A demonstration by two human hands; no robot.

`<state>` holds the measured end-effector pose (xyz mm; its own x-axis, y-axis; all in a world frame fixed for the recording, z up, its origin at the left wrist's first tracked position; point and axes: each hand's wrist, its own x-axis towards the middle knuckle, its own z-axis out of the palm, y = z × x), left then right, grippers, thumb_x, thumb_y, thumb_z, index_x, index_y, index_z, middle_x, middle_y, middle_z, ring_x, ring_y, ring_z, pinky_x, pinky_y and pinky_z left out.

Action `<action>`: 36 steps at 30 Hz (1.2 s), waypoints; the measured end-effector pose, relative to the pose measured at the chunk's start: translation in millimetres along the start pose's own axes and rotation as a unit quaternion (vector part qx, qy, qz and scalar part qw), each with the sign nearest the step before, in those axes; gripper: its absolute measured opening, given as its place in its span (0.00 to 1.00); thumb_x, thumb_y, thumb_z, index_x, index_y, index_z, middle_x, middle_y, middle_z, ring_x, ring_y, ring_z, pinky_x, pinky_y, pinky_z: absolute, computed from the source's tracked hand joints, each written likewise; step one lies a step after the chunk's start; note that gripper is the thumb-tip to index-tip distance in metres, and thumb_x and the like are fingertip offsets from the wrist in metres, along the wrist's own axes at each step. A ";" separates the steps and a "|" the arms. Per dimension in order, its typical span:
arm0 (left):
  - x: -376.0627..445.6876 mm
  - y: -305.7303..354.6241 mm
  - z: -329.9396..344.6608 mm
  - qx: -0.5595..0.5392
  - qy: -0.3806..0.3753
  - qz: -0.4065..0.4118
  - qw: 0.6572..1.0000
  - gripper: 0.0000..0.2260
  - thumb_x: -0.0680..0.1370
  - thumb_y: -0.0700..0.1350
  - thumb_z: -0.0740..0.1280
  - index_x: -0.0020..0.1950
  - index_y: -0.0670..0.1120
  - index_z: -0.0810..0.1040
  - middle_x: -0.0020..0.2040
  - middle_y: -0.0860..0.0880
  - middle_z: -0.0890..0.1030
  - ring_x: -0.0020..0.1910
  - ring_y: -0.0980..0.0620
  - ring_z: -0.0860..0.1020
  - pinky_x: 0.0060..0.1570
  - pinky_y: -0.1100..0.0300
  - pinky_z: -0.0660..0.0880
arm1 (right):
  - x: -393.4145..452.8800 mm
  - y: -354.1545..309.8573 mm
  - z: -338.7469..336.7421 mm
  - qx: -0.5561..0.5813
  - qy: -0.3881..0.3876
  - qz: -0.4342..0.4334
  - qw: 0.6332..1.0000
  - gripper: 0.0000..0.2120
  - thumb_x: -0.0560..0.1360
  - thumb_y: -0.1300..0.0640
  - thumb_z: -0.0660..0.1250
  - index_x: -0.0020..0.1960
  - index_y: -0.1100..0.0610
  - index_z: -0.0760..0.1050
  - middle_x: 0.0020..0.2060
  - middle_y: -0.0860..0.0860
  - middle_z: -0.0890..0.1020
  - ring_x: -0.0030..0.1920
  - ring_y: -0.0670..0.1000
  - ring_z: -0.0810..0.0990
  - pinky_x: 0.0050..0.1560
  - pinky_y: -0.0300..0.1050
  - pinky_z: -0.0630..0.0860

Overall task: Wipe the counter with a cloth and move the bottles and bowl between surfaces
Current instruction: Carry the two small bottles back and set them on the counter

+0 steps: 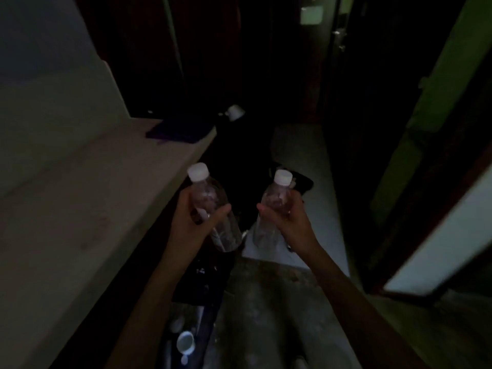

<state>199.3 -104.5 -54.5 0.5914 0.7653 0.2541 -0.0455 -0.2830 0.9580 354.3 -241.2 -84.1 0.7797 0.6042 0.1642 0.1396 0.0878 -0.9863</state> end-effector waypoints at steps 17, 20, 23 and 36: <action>212.1 15.5 -150.6 0.188 0.380 0.055 0.904 0.26 0.71 0.41 0.78 0.65 0.41 0.73 0.55 0.46 0.79 0.47 0.66 0.79 0.46 0.65 0.76 | 320.9 -60.2 248.0 0.094 -0.382 -0.112 0.912 0.25 0.63 0.47 0.79 0.55 0.47 0.71 0.53 0.50 0.82 0.55 0.49 0.82 0.59 0.52 0.78; 237.5 -8.8 -175.7 0.204 0.397 0.036 0.894 0.24 0.70 0.41 0.79 0.62 0.45 0.72 0.55 0.46 0.79 0.49 0.60 0.78 0.48 0.61 0.76 | 352.0 -61.1 294.5 0.092 -0.404 -0.113 0.903 0.35 0.58 0.39 0.78 0.60 0.51 0.71 0.56 0.50 0.81 0.59 0.50 0.80 0.63 0.54 0.76; 269.4 -31.0 -195.6 0.208 0.423 0.028 0.882 0.24 0.69 0.41 0.79 0.58 0.46 0.71 0.50 0.51 0.78 0.44 0.67 0.77 0.47 0.62 0.76 | 391.2 -60.9 337.6 0.076 -0.416 -0.108 0.900 0.35 0.59 0.43 0.79 0.59 0.53 0.71 0.56 0.51 0.80 0.58 0.51 0.80 0.63 0.51 0.76; 409.4 -76.1 -198.7 0.223 0.448 -0.007 0.866 0.29 0.68 0.41 0.81 0.61 0.38 0.70 0.58 0.41 0.76 0.55 0.48 0.76 0.55 0.50 0.78 | 492.0 -21.5 442.3 0.046 -0.434 -0.099 0.895 0.28 0.67 0.61 0.78 0.61 0.58 0.68 0.58 0.53 0.78 0.60 0.53 0.77 0.62 0.47 0.73</action>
<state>284.9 345.3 2.9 -0.2818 0.8550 0.4353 0.3898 -0.3125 0.8662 464.9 404.5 11.0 -0.0266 0.9533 0.3008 0.1395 0.3015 -0.9432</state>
